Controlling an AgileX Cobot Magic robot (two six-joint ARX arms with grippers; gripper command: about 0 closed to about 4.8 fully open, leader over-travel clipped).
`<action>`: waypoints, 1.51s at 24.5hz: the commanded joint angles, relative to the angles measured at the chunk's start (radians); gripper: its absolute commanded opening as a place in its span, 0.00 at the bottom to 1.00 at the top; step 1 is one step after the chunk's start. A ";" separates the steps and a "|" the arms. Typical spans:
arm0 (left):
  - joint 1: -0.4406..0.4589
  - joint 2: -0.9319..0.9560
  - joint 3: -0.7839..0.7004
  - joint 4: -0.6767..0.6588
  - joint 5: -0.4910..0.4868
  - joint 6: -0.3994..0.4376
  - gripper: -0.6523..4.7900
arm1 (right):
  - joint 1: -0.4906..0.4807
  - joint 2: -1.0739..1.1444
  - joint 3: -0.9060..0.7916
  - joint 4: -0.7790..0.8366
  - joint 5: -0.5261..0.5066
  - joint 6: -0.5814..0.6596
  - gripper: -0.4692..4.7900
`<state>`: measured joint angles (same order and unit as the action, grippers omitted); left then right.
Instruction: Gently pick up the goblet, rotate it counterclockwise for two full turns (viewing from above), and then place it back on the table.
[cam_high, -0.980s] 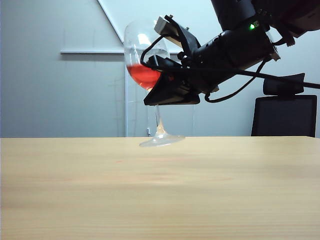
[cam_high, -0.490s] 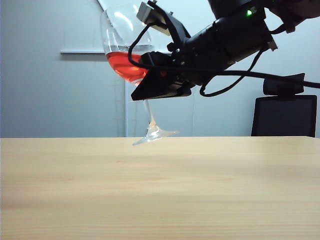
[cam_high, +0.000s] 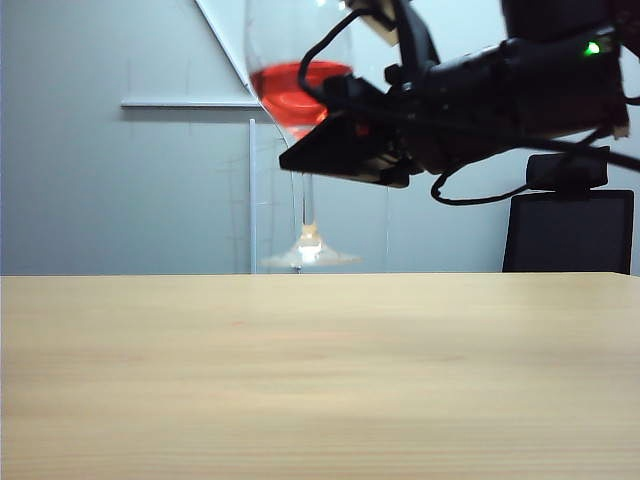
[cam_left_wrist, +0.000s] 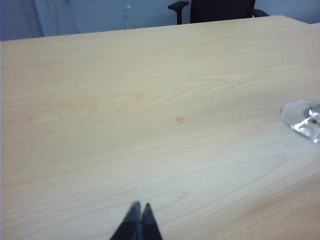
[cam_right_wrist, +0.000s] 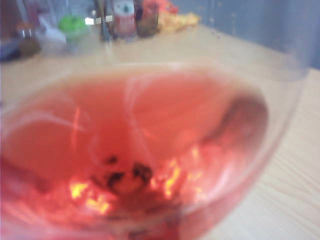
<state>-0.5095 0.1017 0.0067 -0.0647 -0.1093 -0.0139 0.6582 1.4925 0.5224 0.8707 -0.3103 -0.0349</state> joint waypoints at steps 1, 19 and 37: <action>-0.002 0.002 0.002 0.013 -0.002 0.006 0.11 | -0.001 -0.008 -0.020 0.150 0.002 0.051 0.08; -0.002 -0.031 0.002 0.011 -0.003 0.006 0.11 | -0.051 0.283 0.057 0.396 0.020 0.058 0.08; -0.001 -0.042 0.002 0.012 -0.003 0.006 0.11 | -0.053 0.463 0.151 0.413 0.077 -0.074 0.08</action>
<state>-0.5095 0.0593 0.0067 -0.0643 -0.1093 -0.0139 0.6025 1.9598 0.6659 1.2289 -0.2356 -0.1055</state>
